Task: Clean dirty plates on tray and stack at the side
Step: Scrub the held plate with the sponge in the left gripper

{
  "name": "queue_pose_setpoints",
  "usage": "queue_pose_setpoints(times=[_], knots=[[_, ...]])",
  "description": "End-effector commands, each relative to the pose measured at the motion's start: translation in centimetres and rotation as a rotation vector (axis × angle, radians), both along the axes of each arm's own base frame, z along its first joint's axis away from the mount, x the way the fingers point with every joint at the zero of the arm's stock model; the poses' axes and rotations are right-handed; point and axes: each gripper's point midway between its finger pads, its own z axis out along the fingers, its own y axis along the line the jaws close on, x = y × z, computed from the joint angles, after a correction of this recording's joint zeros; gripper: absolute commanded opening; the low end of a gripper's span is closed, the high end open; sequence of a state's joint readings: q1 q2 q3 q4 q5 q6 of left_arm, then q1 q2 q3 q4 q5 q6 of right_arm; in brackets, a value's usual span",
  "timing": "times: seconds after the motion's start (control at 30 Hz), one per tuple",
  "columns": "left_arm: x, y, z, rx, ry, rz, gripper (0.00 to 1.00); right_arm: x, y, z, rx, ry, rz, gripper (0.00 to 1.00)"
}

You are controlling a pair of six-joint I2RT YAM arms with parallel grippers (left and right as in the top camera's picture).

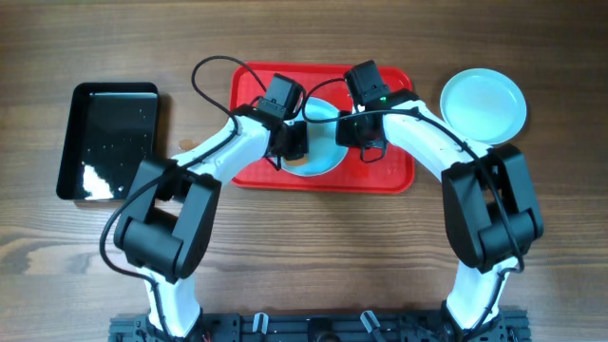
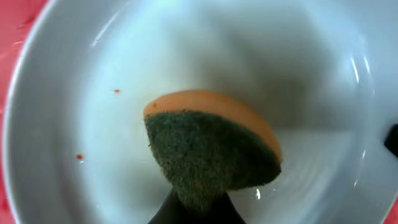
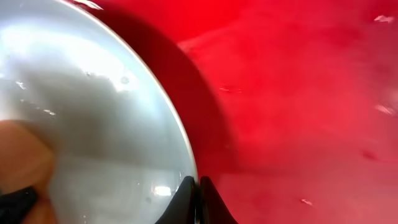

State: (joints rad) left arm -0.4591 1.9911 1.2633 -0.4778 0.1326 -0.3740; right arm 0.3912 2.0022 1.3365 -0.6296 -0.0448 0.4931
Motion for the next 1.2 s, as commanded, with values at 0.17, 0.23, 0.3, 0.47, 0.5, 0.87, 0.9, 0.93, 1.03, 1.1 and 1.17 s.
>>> queue_pose_setpoints(times=[0.17,0.23,0.3,0.47,0.5,0.87,0.9,0.93,1.03,1.1,1.17], knots=[[0.3,-0.2,-0.7,-0.004,-0.005,0.010,0.04,0.6,-3.8,2.2,-0.199,-0.059,-0.032,0.04],[0.4,-0.3,-0.7,-0.007,-0.010,0.010,0.04,0.5,-3.7,2.2,-0.200,-0.056,-0.019,0.04],[0.6,-0.5,-0.5,-0.017,-0.016,0.013,0.04,0.4,-3.6,2.2,-0.203,-0.054,-0.007,0.04],[0.8,-2.9,0.3,-0.121,-0.029,-0.024,0.04,0.2,-2.9,2.2,-0.201,-0.058,0.009,0.04],[0.7,-3.3,0.4,-0.130,-0.034,-0.032,0.04,0.2,-2.7,2.2,-0.200,-0.060,0.013,0.04],[0.2,-2.3,-1.6,-0.040,-0.009,-0.015,0.04,-0.1,-1.9,2.2,-0.197,-0.063,0.024,0.04],[0.2,-1.6,-1.8,-0.002,-0.014,-0.003,0.04,-0.1,-1.9,2.2,-0.198,-0.062,0.025,0.04],[0.4,-0.7,-2.0,0.046,-0.023,0.009,0.04,-0.1,-1.9,2.2,-0.198,-0.061,0.025,0.04],[0.6,1.9,-2.4,0.184,-0.046,0.055,0.04,-0.2,-2.0,2.2,-0.199,-0.059,0.025,0.04],[0.8,3.2,-2.4,0.250,-0.061,0.073,0.04,-0.2,-2.0,2.2,-0.200,-0.058,0.025,0.04],[1.2,4.1,-2.3,0.311,-0.091,0.037,0.04,-0.2,-2.0,2.2,-0.200,-0.057,0.026,0.04]])
